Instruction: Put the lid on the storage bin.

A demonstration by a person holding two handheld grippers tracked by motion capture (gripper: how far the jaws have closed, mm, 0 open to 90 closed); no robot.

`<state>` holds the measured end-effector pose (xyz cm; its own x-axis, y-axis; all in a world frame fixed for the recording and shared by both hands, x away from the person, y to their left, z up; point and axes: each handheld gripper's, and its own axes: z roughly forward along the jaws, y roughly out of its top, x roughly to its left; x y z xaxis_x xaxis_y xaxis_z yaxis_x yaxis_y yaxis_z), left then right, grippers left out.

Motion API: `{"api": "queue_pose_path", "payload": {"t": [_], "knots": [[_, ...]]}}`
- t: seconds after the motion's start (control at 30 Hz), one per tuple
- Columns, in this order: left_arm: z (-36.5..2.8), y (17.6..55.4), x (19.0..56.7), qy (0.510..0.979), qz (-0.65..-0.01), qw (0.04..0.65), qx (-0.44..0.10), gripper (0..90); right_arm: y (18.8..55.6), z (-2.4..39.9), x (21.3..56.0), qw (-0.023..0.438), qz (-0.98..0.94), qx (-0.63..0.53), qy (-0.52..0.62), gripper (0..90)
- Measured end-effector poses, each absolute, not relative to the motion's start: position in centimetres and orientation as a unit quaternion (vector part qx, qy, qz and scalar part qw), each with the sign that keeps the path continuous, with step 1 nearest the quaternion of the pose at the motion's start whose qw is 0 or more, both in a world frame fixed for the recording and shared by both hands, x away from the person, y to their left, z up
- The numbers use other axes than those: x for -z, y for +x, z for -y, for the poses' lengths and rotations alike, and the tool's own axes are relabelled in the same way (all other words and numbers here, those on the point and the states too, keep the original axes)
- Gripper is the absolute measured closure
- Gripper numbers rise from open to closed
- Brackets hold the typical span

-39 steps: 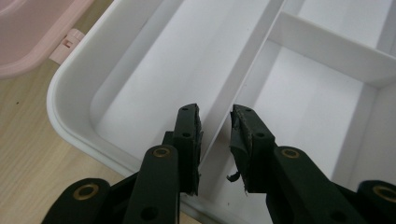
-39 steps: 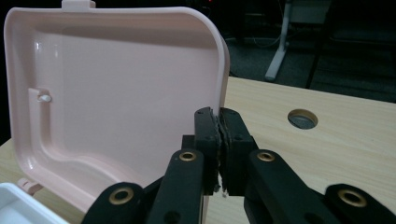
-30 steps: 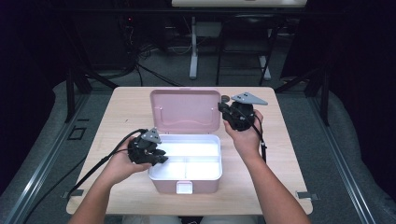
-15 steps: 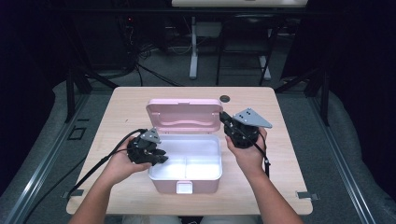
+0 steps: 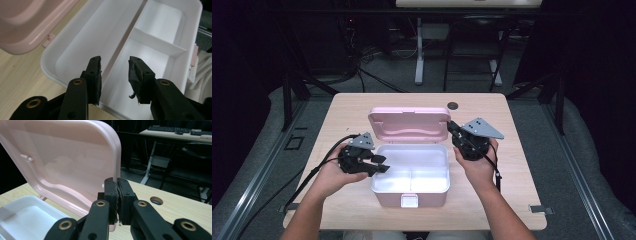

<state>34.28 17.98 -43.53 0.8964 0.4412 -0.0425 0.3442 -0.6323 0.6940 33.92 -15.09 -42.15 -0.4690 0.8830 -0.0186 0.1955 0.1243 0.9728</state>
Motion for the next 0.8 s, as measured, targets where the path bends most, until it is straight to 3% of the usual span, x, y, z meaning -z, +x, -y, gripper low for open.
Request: {"api": "queue_pose_path", "payload": {"t": [0.4, 0.8], "knots": [[-19.0, 34.4, 43.0, 0.864, -0.251, 0.420, -0.118, 59.4, 33.5, 15.1, 42.3, 0.326, -0.674, -0.532, 0.396, 86.7], [-19.9, 34.1, 41.9, 0.798, -0.314, 0.475, -0.198, 63.6, 33.2, 15.3, 42.5, 0.320, -0.672, -0.538, 0.395, 86.1]]}}
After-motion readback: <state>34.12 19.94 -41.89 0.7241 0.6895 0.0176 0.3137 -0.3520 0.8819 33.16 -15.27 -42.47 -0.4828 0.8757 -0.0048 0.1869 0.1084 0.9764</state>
